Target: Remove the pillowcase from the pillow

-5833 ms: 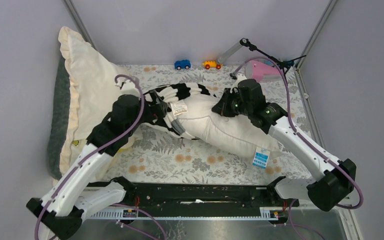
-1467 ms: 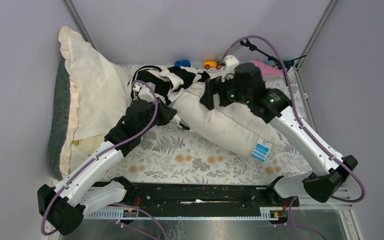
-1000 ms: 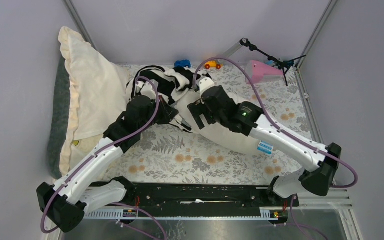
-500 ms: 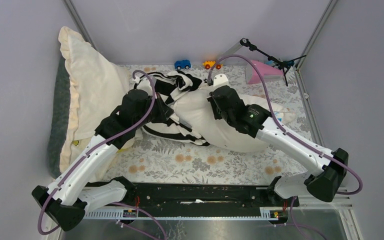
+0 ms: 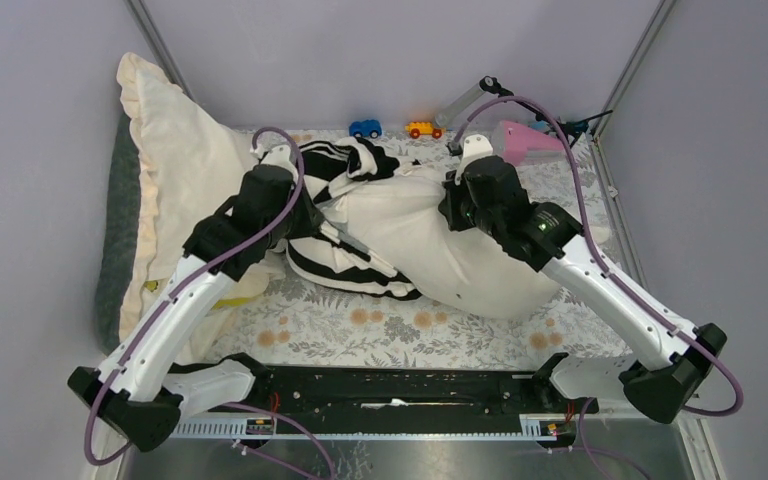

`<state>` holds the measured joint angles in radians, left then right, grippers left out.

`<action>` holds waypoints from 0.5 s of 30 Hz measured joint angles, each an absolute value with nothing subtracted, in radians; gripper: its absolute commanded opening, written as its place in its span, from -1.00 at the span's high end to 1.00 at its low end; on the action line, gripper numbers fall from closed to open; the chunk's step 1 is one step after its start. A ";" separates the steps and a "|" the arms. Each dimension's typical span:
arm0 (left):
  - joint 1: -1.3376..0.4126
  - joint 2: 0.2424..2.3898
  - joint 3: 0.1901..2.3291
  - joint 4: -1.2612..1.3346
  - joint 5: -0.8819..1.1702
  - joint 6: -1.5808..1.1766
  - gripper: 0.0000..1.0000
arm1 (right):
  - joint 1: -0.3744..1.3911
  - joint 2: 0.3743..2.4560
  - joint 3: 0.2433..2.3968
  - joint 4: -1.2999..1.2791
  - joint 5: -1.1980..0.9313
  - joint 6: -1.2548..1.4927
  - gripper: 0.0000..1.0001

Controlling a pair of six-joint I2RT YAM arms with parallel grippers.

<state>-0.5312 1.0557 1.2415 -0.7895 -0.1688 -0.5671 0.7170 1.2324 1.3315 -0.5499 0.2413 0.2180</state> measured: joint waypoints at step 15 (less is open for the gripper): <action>-0.476 1.206 1.371 -0.750 -0.079 -0.526 -0.98 | 0.637 1.281 1.463 -0.618 0.227 0.223 -0.99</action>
<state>-0.4759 1.2057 1.3712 -0.7502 -0.0792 -0.5259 0.6373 1.2812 1.4628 -0.6178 0.2272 0.2234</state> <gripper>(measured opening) 0.987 0.993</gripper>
